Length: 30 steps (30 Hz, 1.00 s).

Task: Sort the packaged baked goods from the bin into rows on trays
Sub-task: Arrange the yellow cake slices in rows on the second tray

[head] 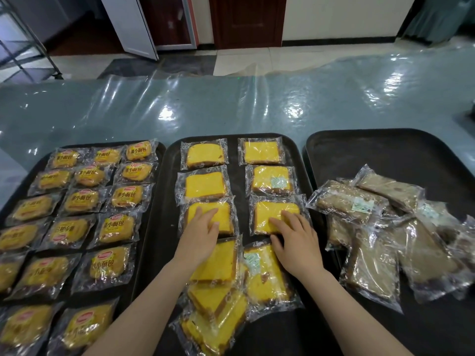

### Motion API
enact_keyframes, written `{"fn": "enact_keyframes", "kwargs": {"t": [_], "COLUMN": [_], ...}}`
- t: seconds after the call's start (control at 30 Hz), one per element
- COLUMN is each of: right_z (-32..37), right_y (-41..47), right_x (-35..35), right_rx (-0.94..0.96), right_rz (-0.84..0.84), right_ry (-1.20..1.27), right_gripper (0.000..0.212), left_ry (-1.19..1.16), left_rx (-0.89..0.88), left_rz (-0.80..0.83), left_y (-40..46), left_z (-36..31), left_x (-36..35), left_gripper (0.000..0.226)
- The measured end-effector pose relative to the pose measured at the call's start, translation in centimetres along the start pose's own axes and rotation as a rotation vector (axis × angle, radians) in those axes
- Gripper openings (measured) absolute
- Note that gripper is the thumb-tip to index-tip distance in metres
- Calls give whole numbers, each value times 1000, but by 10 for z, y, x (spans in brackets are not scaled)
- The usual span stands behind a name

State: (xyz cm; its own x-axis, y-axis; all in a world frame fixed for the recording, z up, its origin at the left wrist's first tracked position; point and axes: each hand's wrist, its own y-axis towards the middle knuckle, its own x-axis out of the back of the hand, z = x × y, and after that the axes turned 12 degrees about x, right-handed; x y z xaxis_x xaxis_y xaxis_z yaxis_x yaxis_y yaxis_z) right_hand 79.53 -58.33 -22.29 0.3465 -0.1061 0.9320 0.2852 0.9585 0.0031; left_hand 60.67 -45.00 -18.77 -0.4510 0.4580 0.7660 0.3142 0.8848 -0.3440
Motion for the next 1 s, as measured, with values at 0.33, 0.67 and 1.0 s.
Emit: {"fn": "enact_keyframes", "kwargs": {"t": [0.33, 0.67, 1.0], "right_z": [8, 37, 47], "right_y": [-1, -63, -101], "right_x": [-1, -6, 2], "right_rx": [69, 148, -56], "right_rz": [78, 38, 121], "right_ry": [-25, 21, -99], "right_gripper": [55, 44, 65], "left_ry": [28, 410, 457], "left_rx": [-205, -193, -248], "left_rz": [117, 256, 291], "left_y": [-37, -61, -70], "left_z": [33, 49, 53], "left_x": [-2, -10, -2], "left_gripper": [47, 113, 116]}}
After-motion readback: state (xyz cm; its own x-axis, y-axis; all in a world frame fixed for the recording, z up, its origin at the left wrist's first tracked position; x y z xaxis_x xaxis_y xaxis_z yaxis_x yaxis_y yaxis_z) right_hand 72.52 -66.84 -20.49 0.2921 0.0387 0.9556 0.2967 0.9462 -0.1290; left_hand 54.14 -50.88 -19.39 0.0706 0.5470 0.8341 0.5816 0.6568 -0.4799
